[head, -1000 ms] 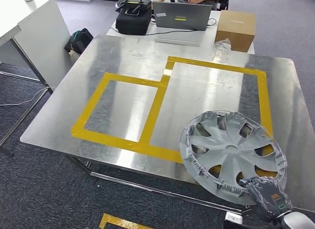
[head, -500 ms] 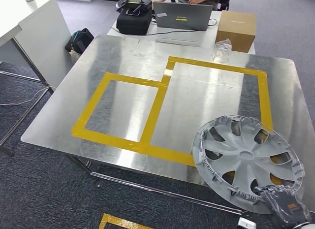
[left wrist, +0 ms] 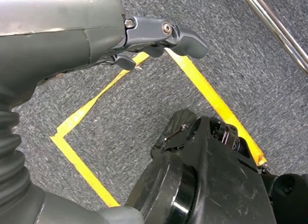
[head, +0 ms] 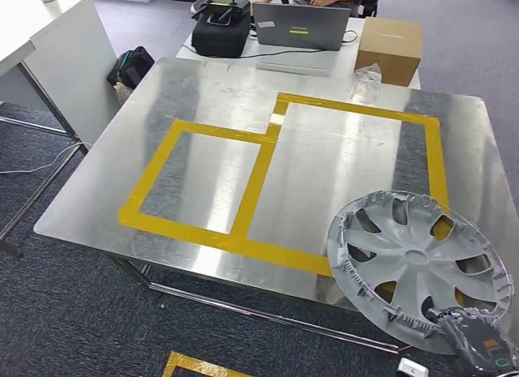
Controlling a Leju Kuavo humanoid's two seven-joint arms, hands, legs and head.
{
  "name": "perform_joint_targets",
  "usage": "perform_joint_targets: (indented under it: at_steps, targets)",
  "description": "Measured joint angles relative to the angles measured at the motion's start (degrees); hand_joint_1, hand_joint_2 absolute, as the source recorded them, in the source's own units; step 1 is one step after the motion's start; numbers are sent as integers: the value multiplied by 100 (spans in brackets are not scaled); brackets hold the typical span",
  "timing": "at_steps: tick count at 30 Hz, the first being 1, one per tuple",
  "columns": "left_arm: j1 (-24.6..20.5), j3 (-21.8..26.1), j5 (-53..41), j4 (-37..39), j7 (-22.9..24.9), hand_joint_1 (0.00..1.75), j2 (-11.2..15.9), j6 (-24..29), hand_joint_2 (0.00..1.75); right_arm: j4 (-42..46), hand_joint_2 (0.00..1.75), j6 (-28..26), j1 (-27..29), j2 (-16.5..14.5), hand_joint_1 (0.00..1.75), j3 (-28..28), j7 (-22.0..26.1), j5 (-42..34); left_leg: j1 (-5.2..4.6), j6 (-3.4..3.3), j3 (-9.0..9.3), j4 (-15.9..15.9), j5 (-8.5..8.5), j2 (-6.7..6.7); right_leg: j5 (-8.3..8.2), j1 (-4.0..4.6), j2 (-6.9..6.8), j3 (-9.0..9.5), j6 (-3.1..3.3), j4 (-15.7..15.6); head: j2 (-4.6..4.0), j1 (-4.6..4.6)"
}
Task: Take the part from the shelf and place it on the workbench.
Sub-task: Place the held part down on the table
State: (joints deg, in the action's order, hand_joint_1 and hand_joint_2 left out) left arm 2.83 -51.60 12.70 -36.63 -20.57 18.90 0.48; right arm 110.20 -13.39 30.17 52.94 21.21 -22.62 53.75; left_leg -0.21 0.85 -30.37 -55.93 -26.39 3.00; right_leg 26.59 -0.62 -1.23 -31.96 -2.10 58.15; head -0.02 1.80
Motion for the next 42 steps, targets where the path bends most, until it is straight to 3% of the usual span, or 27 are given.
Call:
perform_joint_targets:
  at_steps: [15,16,18,19,20,22,33,37,42]
  targets:
    - [-15,-28,-13,0,36,0,7,41,175,-7,175,253,-148,-2,174,124,118,380,1,0,0,0,0,3,0,0,10,-2,0,0,1,1]
    - [-17,-31,-37,0,49,0,7,57,175,-7,175,257,-165,-2,140,143,119,382,1,0,0,0,0,3,0,0,10,-2,0,0,0,1]
    - [-18,-40,-89,0,88,0,7,103,175,-8,175,258,-190,-2,53,174,112,377,0,0,1,0,0,4,-1,0,11,-2,0,0,1,0]
    - [-18,-45,-98,-1,106,0,7,126,131,-10,175,254,-192,-2,10,185,98,372,0,0,1,0,0,4,-1,0,11,-2,0,0,1,0]
    - [-16,-48,-90,-1,115,0,7,140,87,-13,175,245,-182,-2,0,191,73,369,0,0,0,0,0,4,-1,0,10,-2,0,0,1,0]
    - [-10,-50,-57,-2,120,0,8,156,0,-15,175,227,-140,-2,0,197,1,379,0,0,-1,0,0,3,-2,0,9,-2,-1,0,1,0]
    - [34,-48,-8,-34,221,0,22,257,0,-24,175,31,-81,-245,0,85,-434,704,0,1,-7,0,0,4,-2,0,12,-12,-2,0,1,0]
    - [55,-40,1,-58,260,0,23,307,0,-24,175,-89,-49,-348,0,13,-371,603,0,1,-11,0,0,4,-2,1,12,-14,-2,0,1,0]
    - [140,-23,25,-176,338,0,53,414,0,10,175,-447,-16,-700,0,-184,-47,553,0,1,-14,0,-1,5,-2,1,14,-17,-2,1,1,1]
